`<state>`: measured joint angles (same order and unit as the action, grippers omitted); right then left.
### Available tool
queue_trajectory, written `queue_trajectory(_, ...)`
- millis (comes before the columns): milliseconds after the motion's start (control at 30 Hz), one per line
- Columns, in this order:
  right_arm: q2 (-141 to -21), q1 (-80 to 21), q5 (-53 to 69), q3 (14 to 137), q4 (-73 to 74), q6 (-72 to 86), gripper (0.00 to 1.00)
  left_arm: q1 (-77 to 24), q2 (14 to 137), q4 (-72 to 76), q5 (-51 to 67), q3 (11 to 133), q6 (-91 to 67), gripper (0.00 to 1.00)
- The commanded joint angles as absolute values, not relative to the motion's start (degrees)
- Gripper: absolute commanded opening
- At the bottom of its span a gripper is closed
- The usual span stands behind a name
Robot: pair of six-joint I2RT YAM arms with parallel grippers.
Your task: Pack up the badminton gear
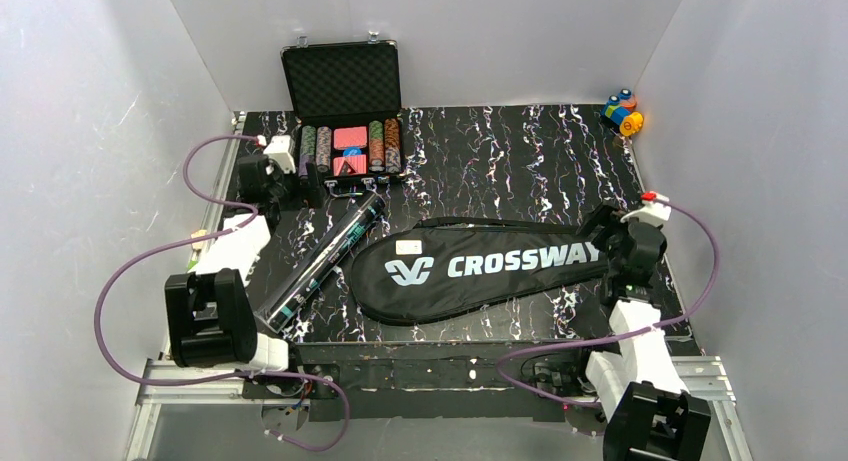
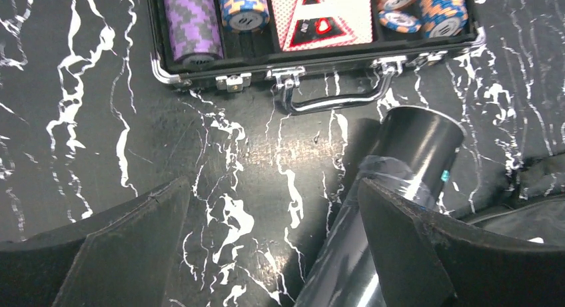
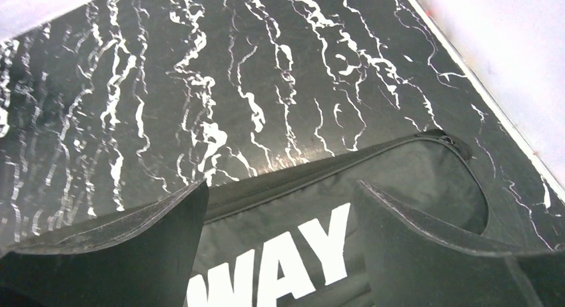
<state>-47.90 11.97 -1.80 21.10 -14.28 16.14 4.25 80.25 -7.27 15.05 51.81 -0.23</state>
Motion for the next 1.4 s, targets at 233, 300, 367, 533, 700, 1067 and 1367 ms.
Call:
queue_trajectory(233,-52.65,9.8,-2.18,11.75,-40.32,10.41,0.88,4.39,83.19,19.97,10.95,37.2,-1.2,0.98)
queue_trajectory(300,-56.01,9.11,-2.28,12.38,-42.22,11.07,0.89,4.36,83.43,25.09,10.52,34.81,-0.8,0.98)
queue_trajectory(367,-59.26,7.59,-3.03,12.58,-44.86,10.55,0.89,4.31,84.0,28.05,10.27,33.05,-1.18,0.98)
queue_trajectory(533,-67.02,1.81,-8.16,10.44,-56.91,4.93,0.89,4.39,84.19,41.58,10.55,25.93,-1.74,0.98)
queue_trajectory(700,-75.71,-2.89,-9.54,7.04,-70.23,0.52,0.9,4.37,82.72,50.2,12.57,19.29,-0.45,0.98)
queue_trajectory(1067,-76.5,1.51,-12.12,15.48,-55.75,6.39,0.91,4.04,85.06,57.26,14.59,16.98,0.78,0.98)
queue_trajectory(1367,-75.5,2.11,-10.91,14.24,-56.72,6.21,0.91,4.04,84.87,57.96,14.54,16.69,0.78,0.98)
